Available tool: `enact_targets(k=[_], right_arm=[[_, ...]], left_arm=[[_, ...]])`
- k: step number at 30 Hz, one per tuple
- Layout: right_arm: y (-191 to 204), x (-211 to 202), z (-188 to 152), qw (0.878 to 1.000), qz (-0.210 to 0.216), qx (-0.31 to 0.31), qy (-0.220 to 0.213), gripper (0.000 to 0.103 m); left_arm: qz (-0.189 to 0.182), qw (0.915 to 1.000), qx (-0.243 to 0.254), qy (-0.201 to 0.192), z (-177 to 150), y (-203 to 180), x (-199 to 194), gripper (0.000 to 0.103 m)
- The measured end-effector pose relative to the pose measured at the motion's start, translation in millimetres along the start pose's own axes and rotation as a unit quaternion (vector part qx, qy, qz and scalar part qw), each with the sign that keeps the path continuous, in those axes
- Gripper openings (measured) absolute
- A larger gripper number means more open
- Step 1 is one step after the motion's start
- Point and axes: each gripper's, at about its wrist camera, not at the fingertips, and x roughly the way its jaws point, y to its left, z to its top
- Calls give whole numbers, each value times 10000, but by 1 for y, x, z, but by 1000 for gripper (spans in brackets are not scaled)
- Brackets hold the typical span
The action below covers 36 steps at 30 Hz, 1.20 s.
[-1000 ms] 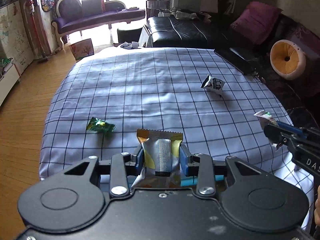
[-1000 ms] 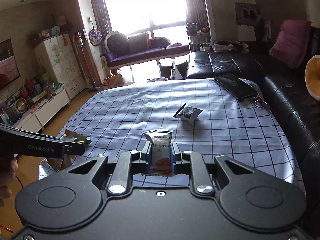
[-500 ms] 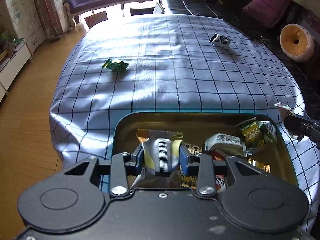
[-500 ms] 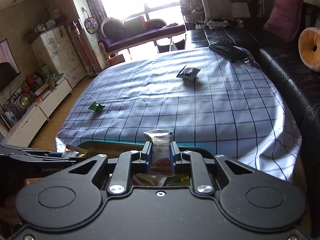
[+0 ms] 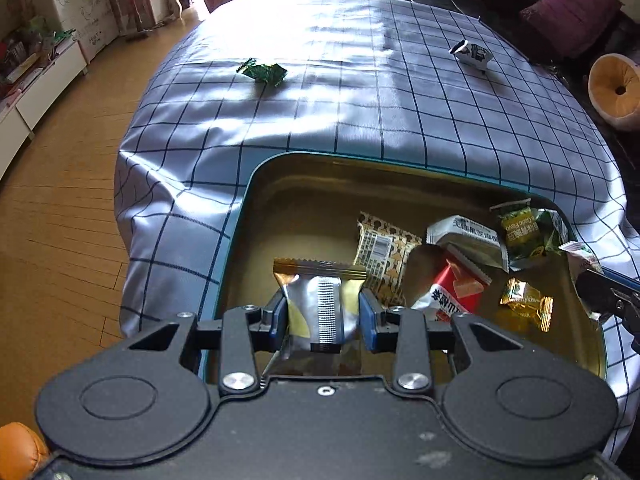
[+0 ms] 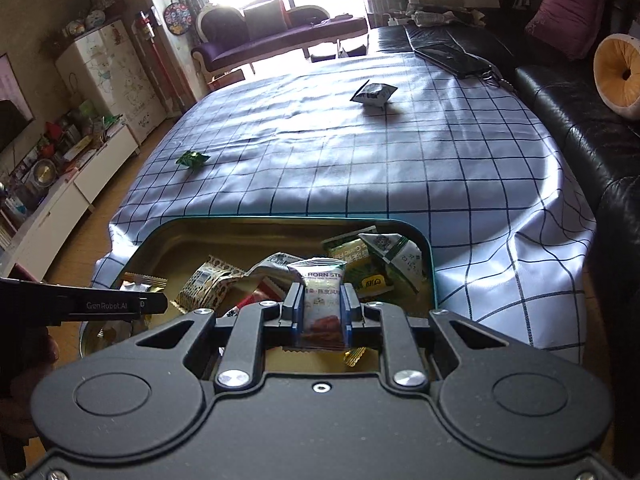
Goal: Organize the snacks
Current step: 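Lower both packets into the gold tray and open both grippers, then move left gripper to the green candy while right gripper moves toward the black-white packet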
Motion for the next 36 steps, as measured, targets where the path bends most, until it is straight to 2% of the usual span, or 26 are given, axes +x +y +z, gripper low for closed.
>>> enact_targets(k=[6,16,25,30,36], right_arm=[[2,0,-6,9998,93,-145,102,27],[3,-2,-6,9993,248,-215,164,29],[3,2,-7,9993,201,-217,225,29],[1,6,-8,9995,169,-142,210,29],[0,8,-8,9999,113,-81,49,30]], left_arm=[[60,9998,-35,191,-8,-3,4,36],[142,9999,82,29,-6,-10,-1,38],[58,9997,120,191,-3,-9,4,39],[250,9991,148,-294,8,-5,-3,39],[464,9931,169,-1061,31,-3,-1,42]])
